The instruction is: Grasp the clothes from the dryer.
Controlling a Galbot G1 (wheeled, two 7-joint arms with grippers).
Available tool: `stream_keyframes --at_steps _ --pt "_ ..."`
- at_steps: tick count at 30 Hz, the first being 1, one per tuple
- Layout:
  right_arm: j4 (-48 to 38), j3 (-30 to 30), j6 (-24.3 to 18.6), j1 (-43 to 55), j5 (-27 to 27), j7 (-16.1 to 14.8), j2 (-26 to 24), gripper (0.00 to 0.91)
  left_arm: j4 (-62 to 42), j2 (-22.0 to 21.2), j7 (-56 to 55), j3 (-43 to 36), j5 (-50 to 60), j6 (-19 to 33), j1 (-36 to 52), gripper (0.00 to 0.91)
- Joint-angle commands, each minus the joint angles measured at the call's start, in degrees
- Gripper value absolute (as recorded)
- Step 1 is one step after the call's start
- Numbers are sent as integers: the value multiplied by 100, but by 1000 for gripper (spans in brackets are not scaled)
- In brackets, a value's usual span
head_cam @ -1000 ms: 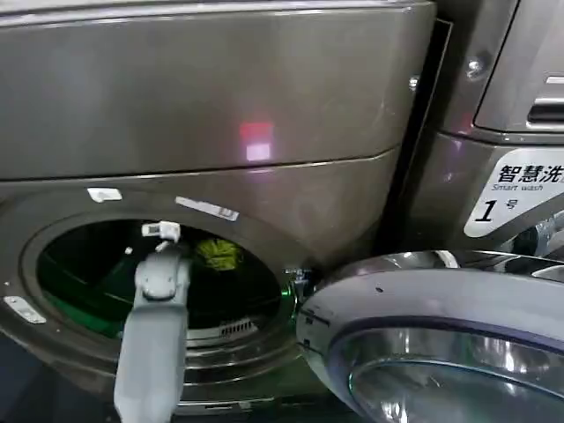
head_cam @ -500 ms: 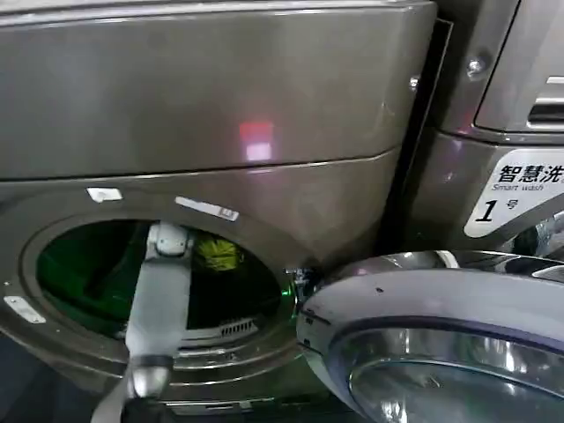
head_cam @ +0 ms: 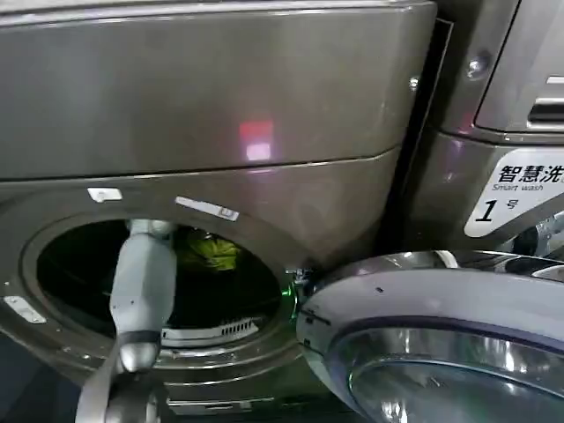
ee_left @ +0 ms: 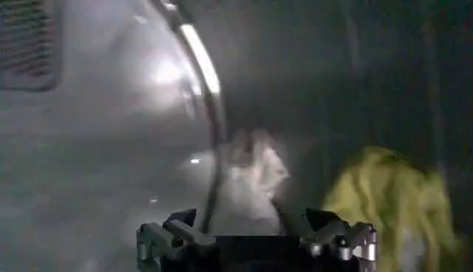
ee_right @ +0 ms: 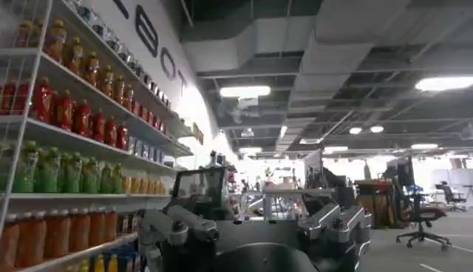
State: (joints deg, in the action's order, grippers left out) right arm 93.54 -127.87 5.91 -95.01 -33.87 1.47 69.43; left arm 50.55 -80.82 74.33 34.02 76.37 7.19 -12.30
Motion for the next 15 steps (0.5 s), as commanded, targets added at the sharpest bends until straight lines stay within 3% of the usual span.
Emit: stream_keyframes --at_steps 1,13,14,15 --pt "-19 -4 -1 -8 4 -3 -4 907 -471 23 -178 24 135 -200 36 907" --pt "-46 33 -2 2 2 -5 -9 907 -1331 63 -742 98 -17 -211 186 907" --pt "-58 30 -4 0 1 -5 -10 907 -1358 70 -782 87 -93 -212 183 819" --pt "-64 26 -5 -2 -1 -6 -9 907 -1366 79 -894 72 -174 -233 169 205"
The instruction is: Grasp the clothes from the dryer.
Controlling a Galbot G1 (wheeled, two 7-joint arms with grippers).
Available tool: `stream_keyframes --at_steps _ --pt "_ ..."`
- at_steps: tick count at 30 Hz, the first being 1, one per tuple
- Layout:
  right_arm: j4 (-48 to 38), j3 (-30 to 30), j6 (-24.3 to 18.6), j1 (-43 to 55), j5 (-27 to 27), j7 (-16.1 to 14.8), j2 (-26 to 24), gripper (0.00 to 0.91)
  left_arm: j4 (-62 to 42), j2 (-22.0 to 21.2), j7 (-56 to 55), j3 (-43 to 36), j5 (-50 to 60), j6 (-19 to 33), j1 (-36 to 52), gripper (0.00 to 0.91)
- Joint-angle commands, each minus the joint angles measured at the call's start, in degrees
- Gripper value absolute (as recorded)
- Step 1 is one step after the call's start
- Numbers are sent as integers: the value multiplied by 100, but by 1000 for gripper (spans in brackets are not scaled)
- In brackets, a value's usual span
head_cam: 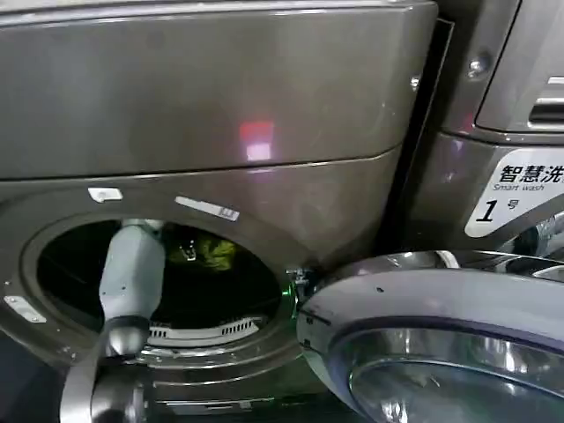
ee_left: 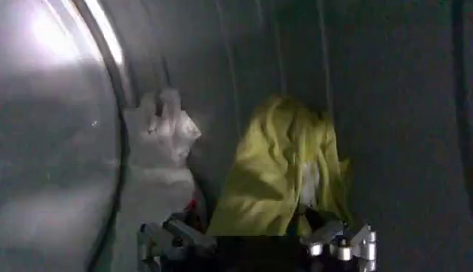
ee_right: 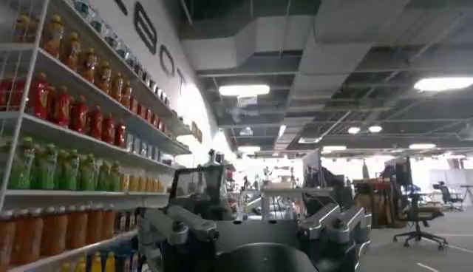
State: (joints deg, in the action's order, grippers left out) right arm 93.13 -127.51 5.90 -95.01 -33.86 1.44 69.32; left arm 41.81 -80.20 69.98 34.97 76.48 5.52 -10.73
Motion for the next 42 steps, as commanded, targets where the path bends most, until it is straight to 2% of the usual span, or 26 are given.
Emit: stream_keyframes --at_steps 1,5,6,18,23,25,26,28,31,36,38,42 --pt "-29 -11 -7 -3 -4 -4 2 907 -498 21 -482 -34 -225 -91 9 137" --pt "-44 -26 -10 -22 -15 2 -28 907 -557 22 -456 -11 -246 -89 4 125" --pt "-47 -32 -9 -26 -15 5 -39 907 -558 23 -421 -6 -240 -91 2 0" --pt "-11 4 140 -13 12 8 -11 907 -99 19 -397 -6 -562 -170 -144 0" --pt "22 10 102 -10 -21 2 -9 907 692 39 -824 -93 -1571 -547 -333 0" --pt "135 -2 259 -12 -34 -42 26 907 897 26 -1041 -139 -1999 -622 -380 0" --pt "173 31 239 -8 -79 43 27 907 972 -2 -1185 -137 -2180 -656 -401 0" --pt "128 70 -39 4 -126 -15 30 907 1107 -59 -1689 -131 -2472 -785 -451 0" --pt "117 78 -37 -10 -39 -33 55 907 1434 -144 -2205 -124 -3092 -1070 -596 0" --pt "109 88 -43 20 14 10 19 907 1935 -271 -3827 -238 -4247 -1574 -785 0" --pt "101 97 -51 25 15 48 13 907 2163 -298 -4588 -377 -5090 -2065 -907 0" --pt "123 134 -97 38 23 112 54 907 2900 -519 -6085 -428 -6726 -2555 -1445 0"
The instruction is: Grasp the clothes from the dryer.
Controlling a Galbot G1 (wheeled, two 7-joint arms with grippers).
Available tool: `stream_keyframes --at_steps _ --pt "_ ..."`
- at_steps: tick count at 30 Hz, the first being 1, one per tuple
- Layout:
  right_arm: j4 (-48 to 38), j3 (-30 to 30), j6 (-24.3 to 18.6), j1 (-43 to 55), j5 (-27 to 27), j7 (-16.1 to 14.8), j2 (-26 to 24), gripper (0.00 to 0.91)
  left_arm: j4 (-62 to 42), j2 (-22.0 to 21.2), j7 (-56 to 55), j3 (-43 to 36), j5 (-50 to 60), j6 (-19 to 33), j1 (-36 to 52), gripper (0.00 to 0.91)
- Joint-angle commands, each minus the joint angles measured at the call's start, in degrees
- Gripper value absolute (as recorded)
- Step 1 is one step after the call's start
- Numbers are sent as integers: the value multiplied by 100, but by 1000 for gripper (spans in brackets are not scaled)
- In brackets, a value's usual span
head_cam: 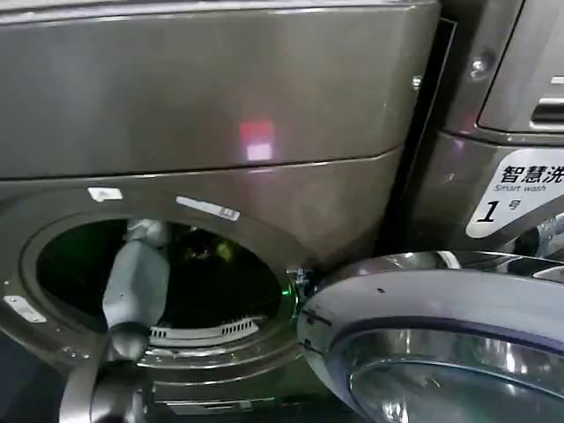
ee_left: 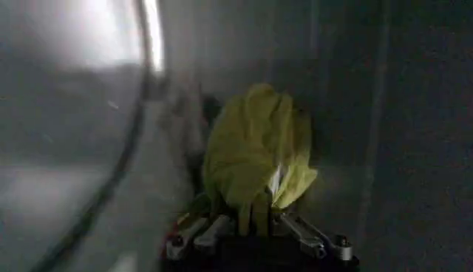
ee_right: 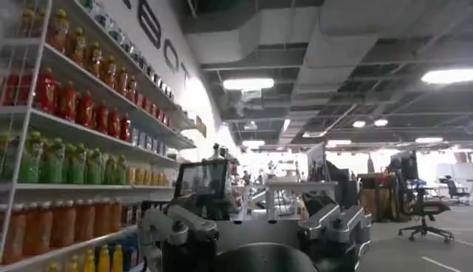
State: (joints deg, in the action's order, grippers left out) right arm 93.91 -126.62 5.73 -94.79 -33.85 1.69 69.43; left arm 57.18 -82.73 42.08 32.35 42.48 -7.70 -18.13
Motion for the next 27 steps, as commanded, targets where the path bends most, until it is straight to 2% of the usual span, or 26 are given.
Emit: stream_keyframes --at_steps 1,7,9,10,11,13,27 --pt "46 46 -90 10 26 97 45 907 1437 -305 -3539 -165 -3524 -1254 -796 0" --pt "47 14 -122 -19 37 192 31 907 1413 -490 -4225 -167 -4186 -1183 -1089 0" --pt "128 -46 93 -27 65 175 71 907 1409 -509 -4234 -166 -4184 -1193 -1107 0" --pt "184 -60 215 -25 60 278 81 907 1396 -518 -4265 -164 -4196 -1194 -1102 0" --pt "176 -43 190 -22 31 377 64 907 1390 -523 -4265 -158 -4196 -1207 -1099 0" --pt "122 19 -65 -52 80 265 109 907 1368 -522 -4286 -160 -4204 -1205 -1099 0" --pt "43 -68 -89 -57 76 343 113 907 1341 -500 -4250 -179 -4158 -1209 -1094 0"
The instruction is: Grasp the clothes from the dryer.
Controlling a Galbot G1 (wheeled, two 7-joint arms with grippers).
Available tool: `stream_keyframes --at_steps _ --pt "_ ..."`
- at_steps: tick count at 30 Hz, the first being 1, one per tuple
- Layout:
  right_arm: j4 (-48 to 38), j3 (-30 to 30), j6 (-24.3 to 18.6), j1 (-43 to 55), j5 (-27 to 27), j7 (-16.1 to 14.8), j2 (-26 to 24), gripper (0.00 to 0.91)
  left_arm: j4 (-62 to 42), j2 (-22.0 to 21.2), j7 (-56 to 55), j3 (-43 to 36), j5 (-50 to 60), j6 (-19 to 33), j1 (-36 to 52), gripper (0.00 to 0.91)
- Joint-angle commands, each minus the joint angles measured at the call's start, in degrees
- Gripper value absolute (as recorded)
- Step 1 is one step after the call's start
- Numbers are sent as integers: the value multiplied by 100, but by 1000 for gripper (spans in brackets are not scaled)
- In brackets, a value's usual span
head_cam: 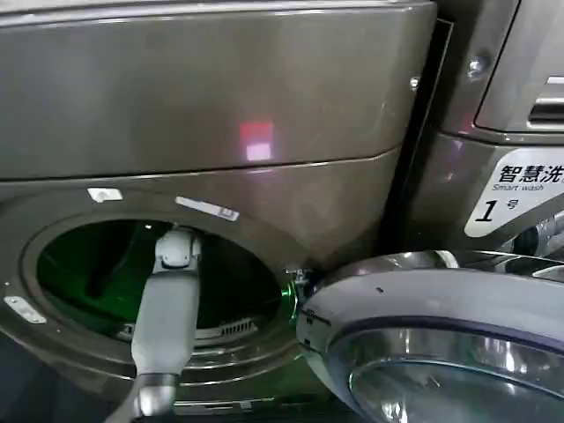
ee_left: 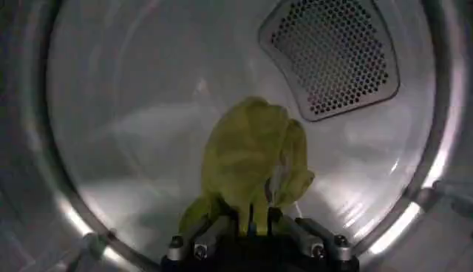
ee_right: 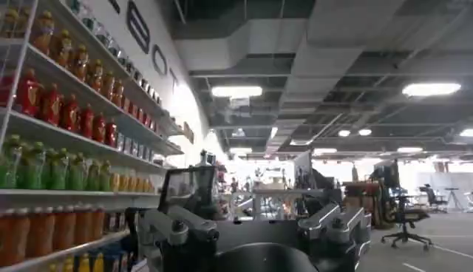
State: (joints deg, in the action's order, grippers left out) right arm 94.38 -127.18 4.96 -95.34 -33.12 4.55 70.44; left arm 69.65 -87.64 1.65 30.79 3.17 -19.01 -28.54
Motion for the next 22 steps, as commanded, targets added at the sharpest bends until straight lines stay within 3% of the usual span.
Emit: stream_keyframes --at_steps 1,5,22 --pt "-14 -12 -23 -5 2 62 13 907 102 -2 -196 -23 -225 -88 -55 0" --pt "40 -49 166 10 24 118 36 907 101 1 -174 -29 -209 -89 -65 0" --pt "9 -97 185 28 118 186 18 907 85 -3 -39 -32 -95 -77 -83 0"
